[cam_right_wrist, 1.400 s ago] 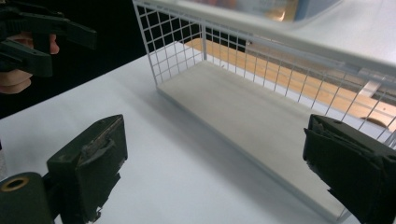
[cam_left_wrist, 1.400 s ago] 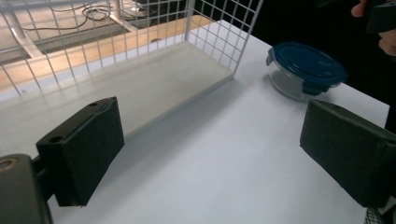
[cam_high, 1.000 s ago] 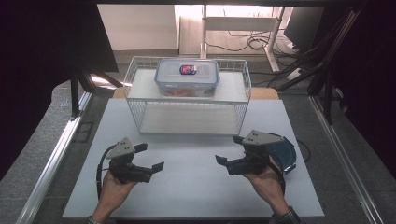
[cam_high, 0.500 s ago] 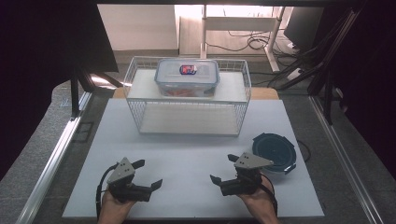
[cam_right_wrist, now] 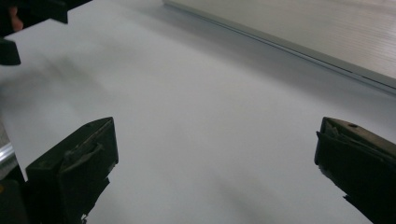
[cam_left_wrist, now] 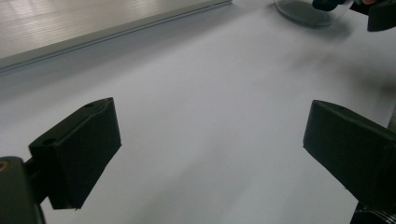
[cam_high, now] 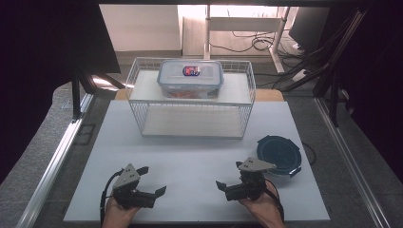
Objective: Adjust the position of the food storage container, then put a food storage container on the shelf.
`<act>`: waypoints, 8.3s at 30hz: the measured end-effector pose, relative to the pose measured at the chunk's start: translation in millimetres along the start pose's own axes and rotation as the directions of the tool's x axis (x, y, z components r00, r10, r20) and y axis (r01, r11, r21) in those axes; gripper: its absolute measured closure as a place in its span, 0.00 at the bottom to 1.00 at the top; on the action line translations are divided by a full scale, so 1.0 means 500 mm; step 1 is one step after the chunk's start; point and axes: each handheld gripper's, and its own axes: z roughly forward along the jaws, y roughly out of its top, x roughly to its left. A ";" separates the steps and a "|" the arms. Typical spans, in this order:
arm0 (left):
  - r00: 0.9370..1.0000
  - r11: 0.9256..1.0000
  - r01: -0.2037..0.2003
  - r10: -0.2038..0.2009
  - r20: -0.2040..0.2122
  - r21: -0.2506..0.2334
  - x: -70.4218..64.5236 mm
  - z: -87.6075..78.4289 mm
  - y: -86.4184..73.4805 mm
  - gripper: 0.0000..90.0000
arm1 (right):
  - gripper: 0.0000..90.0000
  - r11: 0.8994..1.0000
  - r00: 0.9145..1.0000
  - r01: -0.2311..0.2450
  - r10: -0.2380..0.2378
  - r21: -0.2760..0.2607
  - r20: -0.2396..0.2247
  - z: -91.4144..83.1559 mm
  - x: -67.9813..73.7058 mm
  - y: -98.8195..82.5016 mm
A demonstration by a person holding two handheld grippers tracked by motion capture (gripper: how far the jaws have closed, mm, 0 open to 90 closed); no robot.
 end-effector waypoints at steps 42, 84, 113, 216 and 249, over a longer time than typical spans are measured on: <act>0.999 0.998 0.036 -0.036 -0.002 0.052 0.020 0.017 -0.011 0.05 | 0.99 0.970 0.818 -0.232 0.232 -0.066 0.527 -0.210 -0.369 -0.079; 0.999 0.996 0.041 -0.041 0.001 0.074 0.017 0.027 -0.009 0.06 | 1.00 0.988 0.960 -0.117 0.088 0.096 0.267 -0.021 -0.215 -0.004; 0.997 0.992 0.065 -0.061 -0.042 0.106 0.066 0.031 0.027 0.77 | 1.00 0.989 0.999 -0.020 0.016 0.149 0.029 0.193 -0.066 0.076; 0.984 0.986 0.103 -0.121 0.134 0.130 0.064 0.099 0.087 0.09 | 0.08 0.986 0.991 -0.069 0.085 0.152 -0.106 0.062 -0.037 0.048; 0.809 0.867 0.391 -0.484 0.333 0.309 0.120 0.133 0.060 0.47 | 0.53 0.825 0.771 -0.456 0.554 0.334 -0.316 0.117 -0.109 0.026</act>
